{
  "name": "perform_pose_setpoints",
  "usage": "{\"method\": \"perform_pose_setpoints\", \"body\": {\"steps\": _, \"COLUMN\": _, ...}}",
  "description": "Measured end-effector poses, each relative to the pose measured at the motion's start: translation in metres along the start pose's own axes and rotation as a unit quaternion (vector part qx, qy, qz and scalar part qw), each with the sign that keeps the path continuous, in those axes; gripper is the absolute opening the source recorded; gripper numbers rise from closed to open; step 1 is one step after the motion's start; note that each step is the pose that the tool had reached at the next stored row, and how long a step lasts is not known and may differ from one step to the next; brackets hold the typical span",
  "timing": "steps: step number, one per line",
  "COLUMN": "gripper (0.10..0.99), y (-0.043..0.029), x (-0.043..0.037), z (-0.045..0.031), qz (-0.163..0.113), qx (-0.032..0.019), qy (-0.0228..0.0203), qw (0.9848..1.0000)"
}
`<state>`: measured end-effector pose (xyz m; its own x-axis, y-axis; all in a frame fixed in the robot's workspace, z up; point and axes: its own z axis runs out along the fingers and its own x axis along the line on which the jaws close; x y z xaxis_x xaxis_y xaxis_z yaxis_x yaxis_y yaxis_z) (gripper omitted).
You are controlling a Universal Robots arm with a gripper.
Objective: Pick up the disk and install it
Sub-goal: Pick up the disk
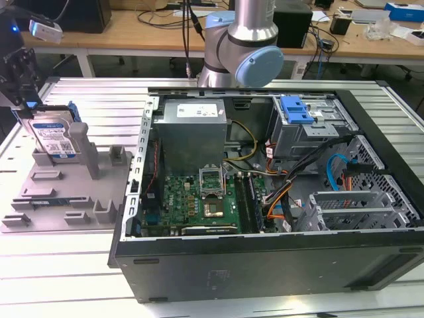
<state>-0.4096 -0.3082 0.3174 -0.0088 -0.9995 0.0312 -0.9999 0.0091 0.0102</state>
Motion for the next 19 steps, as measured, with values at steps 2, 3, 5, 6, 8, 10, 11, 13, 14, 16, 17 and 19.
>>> {"method": "perform_pose_setpoints", "body": {"steps": 2, "gripper": 0.482, "y": 0.0000, "x": 0.0000, "z": 0.0010, "qz": 0.000, "qx": 0.0000, "qy": 0.0000, "qw": 1.0000}}
{"method": "perform_pose_setpoints", "body": {"steps": 3, "gripper": 0.482, "y": 0.0001, "x": -0.0001, "z": 0.0021, "qz": -0.001, "qx": 0.0000, "qy": 0.0000, "qw": 1.0000}}
{"method": "perform_pose_setpoints", "body": {"steps": 5, "gripper": 0.482, "y": 0.0005, "x": -0.0001, "z": 0.0044, "qz": -0.002, "qx": 0.0000, "qy": 0.0000, "qw": 1.0000}}
{"method": "perform_pose_setpoints", "body": {"steps": 6, "gripper": 0.482, "y": 0.0008, "x": -0.0001, "z": 0.0052, "qz": -0.002, "qx": 0.0000, "qy": 0.0001, "qw": 1.0000}}
{"method": "perform_pose_setpoints", "body": {"steps": 8, "gripper": 0.482, "y": 0.0010, "x": -0.0001, "z": 0.0063, "qz": -0.003, "qx": 0.0000, "qy": 0.0001, "qw": 1.0000}}
{"method": "perform_pose_setpoints", "body": {"steps": 10, "gripper": 0.482, "y": 0.0013, "x": -0.0002, "z": 0.0082, "qz": -0.003, "qx": 0.0001, "qy": 0.0001, "qw": 1.0000}}
{"method": "perform_pose_setpoints", "body": {"steps": 11, "gripper": 0.482, "y": 0.0014, "x": -0.0002, "z": 0.0087, "qz": -0.004, "qx": 0.0001, "qy": 0.0001, "qw": 1.0000}}
{"method": "perform_pose_setpoints", "body": {"steps": 13, "gripper": 0.482, "y": 0.0016, "x": -0.0003, "z": 0.0104, "qz": -0.004, "qx": 0.0001, "qy": 0.0001, "qw": 1.0000}}
{"method": "perform_pose_setpoints", "body": {"steps": 14, "gripper": 0.482, "y": 0.0016, "x": -0.0003, "z": 0.0110, "qz": -0.005, "qx": 0.0001, "qy": 0.0000, "qw": 1.0000}}
{"method": "perform_pose_setpoints", "body": {"steps": 16, "gripper": 0.482, "y": 0.0017, "x": -0.0003, "z": 0.0120, "qz": -0.005, "qx": 0.0000, "qy": 0.0001, "qw": 1.0000}}
{"method": "perform_pose_setpoints", "body": {"steps": 17, "gripper": 0.482, "y": 0.0017, "x": -0.0003, "z": 0.0123, "qz": -0.006, "qx": 0.0000, "qy": 0.0002, "qw": 1.0000}}
{"method": "perform_pose_setpoints", "body": {"steps": 19, "gripper": 0.482, "y": 0.0017, "x": -0.0004, "z": 0.0127, "qz": -0.006, "qx": 0.0001, "qy": 0.0001, "qw": 1.0000}}
